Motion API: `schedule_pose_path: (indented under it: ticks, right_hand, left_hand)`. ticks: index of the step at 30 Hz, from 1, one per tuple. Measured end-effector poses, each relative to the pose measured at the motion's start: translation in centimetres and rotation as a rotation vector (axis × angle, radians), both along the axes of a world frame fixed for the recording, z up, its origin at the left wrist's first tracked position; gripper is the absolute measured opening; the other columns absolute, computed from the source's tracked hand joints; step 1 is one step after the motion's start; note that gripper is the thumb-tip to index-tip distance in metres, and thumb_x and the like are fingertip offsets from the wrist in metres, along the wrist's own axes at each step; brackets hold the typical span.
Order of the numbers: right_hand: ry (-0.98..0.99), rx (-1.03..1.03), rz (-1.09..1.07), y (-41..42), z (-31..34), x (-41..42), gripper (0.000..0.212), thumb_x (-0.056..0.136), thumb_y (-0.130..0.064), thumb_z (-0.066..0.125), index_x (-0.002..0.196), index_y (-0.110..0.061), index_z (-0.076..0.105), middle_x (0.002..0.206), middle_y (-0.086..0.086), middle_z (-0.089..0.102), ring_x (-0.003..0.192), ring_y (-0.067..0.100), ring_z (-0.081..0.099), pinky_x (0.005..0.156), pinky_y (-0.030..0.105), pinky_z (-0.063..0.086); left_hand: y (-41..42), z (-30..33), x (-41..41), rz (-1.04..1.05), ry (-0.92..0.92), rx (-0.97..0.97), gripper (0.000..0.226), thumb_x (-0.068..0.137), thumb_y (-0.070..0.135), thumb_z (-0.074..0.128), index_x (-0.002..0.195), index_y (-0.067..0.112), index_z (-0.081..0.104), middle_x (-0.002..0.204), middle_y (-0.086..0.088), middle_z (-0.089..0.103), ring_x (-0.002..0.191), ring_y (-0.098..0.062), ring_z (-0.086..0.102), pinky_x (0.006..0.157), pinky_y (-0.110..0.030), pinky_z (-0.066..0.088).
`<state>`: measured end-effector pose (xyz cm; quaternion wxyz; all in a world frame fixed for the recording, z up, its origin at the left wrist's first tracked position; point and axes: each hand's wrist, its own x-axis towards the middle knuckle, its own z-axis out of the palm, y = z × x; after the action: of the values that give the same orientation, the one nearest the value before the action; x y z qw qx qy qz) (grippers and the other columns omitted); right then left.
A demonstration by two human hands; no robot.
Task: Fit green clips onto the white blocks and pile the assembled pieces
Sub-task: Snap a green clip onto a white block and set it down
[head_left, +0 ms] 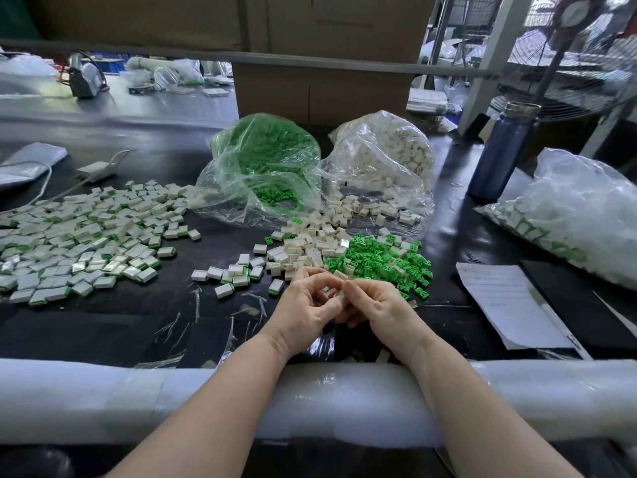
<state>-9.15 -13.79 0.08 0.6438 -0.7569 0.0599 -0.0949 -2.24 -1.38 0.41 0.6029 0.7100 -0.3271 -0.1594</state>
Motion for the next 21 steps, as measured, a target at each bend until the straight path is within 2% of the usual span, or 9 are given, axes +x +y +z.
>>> schedule_pose_path:
  ticks: [6, 13, 16, 21]
  right_hand:
    - [0.021, 0.074, 0.016, -0.06, -0.05, 0.05, 0.016, 0.092, -0.022, 0.052, 0.082, -0.012, 0.06, 0.061, -0.006, 0.065, 0.059, 0.006, 0.064, 0.054, 0.015, 0.048]
    - [0.021, 0.031, 0.012, -0.37, -0.45, 0.18, 0.017, 0.092, -0.017, 0.055, 0.088, -0.007, 0.068, 0.071, 0.008, 0.063, 0.063, 0.01, 0.057, 0.057, 0.015, 0.046]
    - [0.026, 0.028, 0.019, -0.34, -0.41, 0.16, 0.015, 0.092, -0.016, 0.055, 0.088, -0.009, 0.067, 0.076, 0.011, 0.063, 0.064, 0.009, 0.056, 0.057, 0.015, 0.046]
    - [0.015, 0.052, 0.018, -0.18, 0.04, -0.11, 0.016, 0.091, -0.011, 0.054, 0.082, -0.008, 0.067, 0.064, 0.006, 0.058, 0.054, 0.006, 0.053, 0.053, 0.015, 0.044]
  left_hand:
    - [0.0, 0.04, -0.01, -0.018, -0.002, 0.016, 0.008, 0.083, 0.005, 0.065, 0.085, 0.012, 0.066, 0.101, 0.002, 0.043, 0.061, 0.0, 0.049, 0.065, -0.007, 0.044]
    - [0.18, 0.12, 0.0, -0.045, -0.026, 0.041, 0.014, 0.082, 0.003, 0.066, 0.084, 0.017, 0.067, 0.112, -0.01, 0.046, 0.086, -0.007, 0.052, 0.079, -0.011, 0.045]
    - [0.11, 0.16, -0.02, -0.056, -0.028, 0.055, 0.011, 0.082, 0.002, 0.066, 0.087, 0.012, 0.067, 0.115, -0.014, 0.045, 0.089, -0.008, 0.051, 0.083, -0.014, 0.046]
    - [0.02, 0.01, -0.02, -0.075, -0.074, 0.086, 0.013, 0.083, 0.0, 0.062, 0.088, 0.011, 0.065, 0.112, -0.015, 0.044, 0.088, -0.011, 0.051, 0.08, -0.012, 0.045]
